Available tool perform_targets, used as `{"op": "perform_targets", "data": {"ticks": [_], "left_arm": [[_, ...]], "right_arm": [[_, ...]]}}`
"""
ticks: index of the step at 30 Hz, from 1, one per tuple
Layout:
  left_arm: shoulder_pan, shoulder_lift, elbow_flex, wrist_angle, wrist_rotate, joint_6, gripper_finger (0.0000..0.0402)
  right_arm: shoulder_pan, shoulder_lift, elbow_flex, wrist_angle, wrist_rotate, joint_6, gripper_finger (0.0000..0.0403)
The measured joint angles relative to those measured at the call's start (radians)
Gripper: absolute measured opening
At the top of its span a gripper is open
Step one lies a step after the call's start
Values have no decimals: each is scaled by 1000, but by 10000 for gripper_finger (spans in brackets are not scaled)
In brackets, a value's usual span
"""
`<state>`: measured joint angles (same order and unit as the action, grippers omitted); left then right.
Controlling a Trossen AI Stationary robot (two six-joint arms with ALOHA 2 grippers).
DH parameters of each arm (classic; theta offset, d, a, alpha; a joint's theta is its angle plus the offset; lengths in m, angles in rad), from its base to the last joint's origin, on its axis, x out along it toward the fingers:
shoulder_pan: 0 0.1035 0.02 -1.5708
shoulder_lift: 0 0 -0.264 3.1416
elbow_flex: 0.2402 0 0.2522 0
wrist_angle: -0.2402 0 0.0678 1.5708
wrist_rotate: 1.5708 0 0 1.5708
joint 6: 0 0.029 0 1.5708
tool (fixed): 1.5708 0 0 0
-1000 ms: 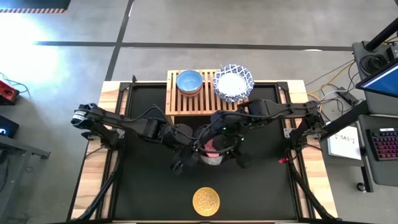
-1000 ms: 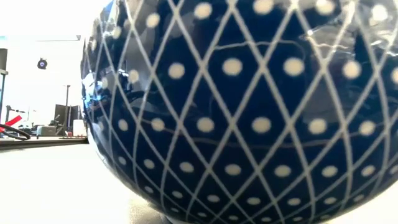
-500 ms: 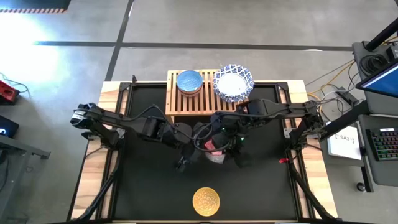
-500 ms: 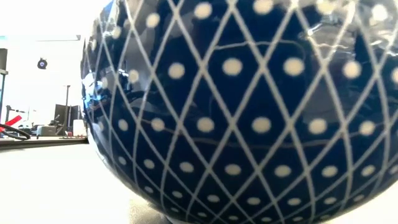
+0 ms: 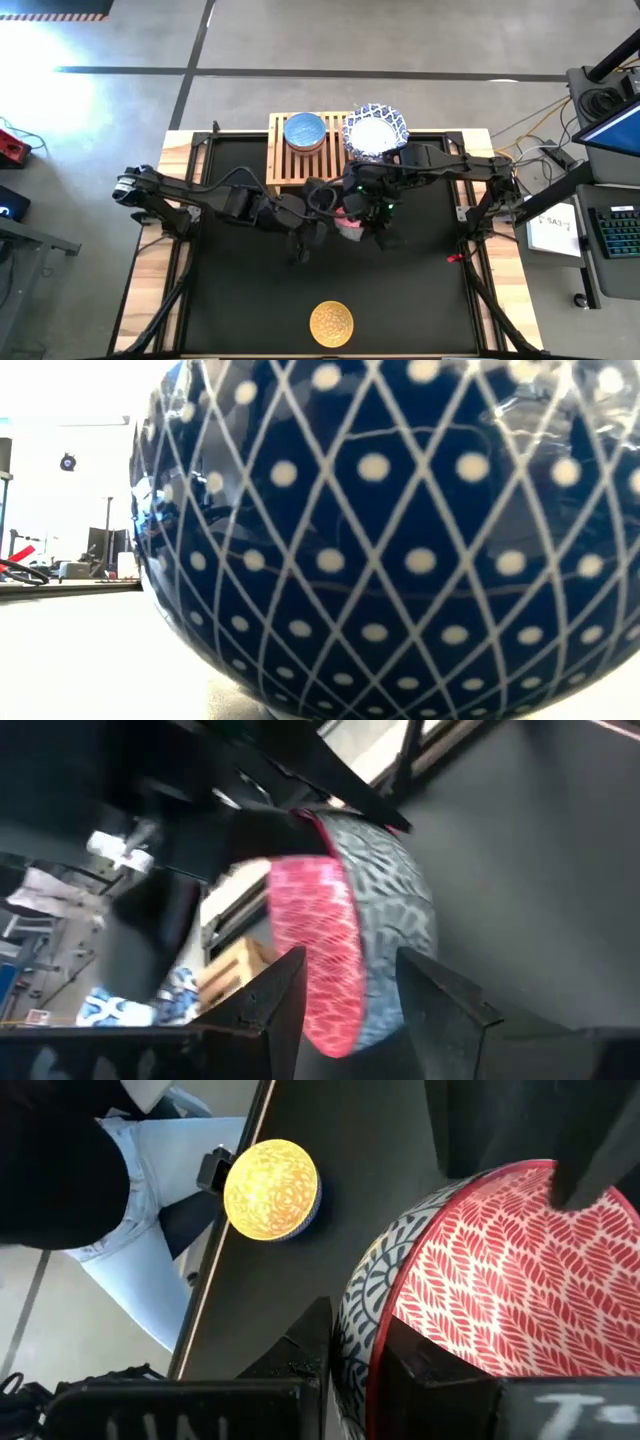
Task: Place and stack bowls onto a shelf
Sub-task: Stack the gray patterned bowl on the orange patterned bowl on the shelf
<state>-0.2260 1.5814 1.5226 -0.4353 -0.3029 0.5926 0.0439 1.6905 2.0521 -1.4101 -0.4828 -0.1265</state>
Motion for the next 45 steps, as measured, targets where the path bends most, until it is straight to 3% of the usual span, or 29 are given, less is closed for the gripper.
{"op": "perform_targets", "data": {"ticks": [4,11,18,30,36,45], "left_arm": [[0,0,40,-57,-36,-3,138],[2,-3,105,-279,-296,-45,138],[0,-17,153,-490,-309,-278,138],[0,-39,156,-700,-501,-626,138],[-3,-48,164,-752,-511,-754,138],[-7,-67,164,-758,-510,-814,138]], "right_arm": [[-10,-4,0,-21,32,-10,33],[-36,-19,0,-11,236,-92,33],[-93,-19,0,161,491,-231,34],[-277,-10,-1,474,471,-328,34],[-323,31,-2,574,343,-349,34],[-351,118,-2,658,344,-449,34]]}}
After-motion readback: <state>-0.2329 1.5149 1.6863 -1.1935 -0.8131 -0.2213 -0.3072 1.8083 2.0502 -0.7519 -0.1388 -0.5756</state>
